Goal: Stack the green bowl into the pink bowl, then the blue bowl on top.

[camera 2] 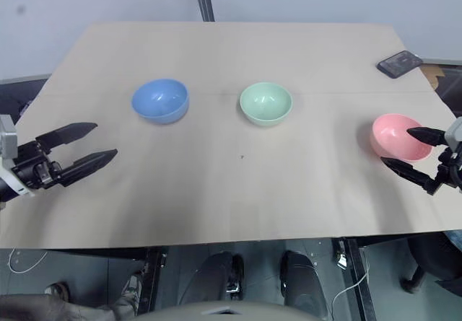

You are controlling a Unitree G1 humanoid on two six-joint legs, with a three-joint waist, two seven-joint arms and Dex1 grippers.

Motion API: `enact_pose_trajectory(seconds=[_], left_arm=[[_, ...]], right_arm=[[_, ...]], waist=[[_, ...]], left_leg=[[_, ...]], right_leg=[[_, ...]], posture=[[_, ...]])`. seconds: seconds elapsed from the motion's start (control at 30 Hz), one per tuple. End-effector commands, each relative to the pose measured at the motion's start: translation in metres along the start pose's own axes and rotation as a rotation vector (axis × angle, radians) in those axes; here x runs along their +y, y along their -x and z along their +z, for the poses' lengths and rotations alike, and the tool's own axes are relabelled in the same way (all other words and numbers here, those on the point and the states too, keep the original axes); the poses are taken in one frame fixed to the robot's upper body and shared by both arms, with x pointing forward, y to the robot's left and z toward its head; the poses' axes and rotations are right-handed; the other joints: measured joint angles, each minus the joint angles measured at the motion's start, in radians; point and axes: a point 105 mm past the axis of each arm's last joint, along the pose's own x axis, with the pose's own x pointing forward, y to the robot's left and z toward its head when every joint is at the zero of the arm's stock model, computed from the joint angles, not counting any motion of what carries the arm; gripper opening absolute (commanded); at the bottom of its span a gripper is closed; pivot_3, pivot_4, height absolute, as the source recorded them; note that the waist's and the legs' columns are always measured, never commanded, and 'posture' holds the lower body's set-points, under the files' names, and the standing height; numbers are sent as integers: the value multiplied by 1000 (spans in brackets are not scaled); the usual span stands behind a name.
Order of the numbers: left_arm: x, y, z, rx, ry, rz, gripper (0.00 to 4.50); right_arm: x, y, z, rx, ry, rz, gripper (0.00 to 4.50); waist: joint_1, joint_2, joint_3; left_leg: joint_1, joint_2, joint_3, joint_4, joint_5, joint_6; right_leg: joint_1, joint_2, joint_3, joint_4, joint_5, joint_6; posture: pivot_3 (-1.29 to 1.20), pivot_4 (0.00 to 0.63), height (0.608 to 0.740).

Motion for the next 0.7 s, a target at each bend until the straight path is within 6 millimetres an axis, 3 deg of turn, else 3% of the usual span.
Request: enact_pose_trajectory(seconds=[0.03, 0.13, 0.37, 0.7], left_arm=[[-1, -7, 8, -22, -17, -24, 4481], [-5, -23, 13, -62, 5, -61, 4481], [-15, -37, 15, -99, 14, -83, 4481], [-57, -48, 28, -133, -65, -371, 4481]], right_arm=[[0, -5, 10, -33, 33, -12, 4381], [2, -22, 13, -55, 50, -22, 4381], [-5, -44, 3, -4, 81, -92, 4381], [-29, -72, -43, 211, -52, -172, 4381]], waist=[[0, 0, 0], [0, 0, 0], [-1, 0, 0], [-2, 0, 0]], left_leg=[[0, 0, 0, 0, 0, 0], [1, 0, -1, 0, 0, 0], [0, 0, 1, 0, 0, 0], [1, 0, 1, 1, 0, 0]], right_leg=[[0, 0, 0, 0, 0, 0], [1, 0, 0, 0, -1, 3], [0, 1, 1, 0, 2, 1], [0, 2, 2, 1, 1, 1]], posture=[[0, 150, 740], [0, 150, 740], [0, 150, 740], [0, 150, 740]])
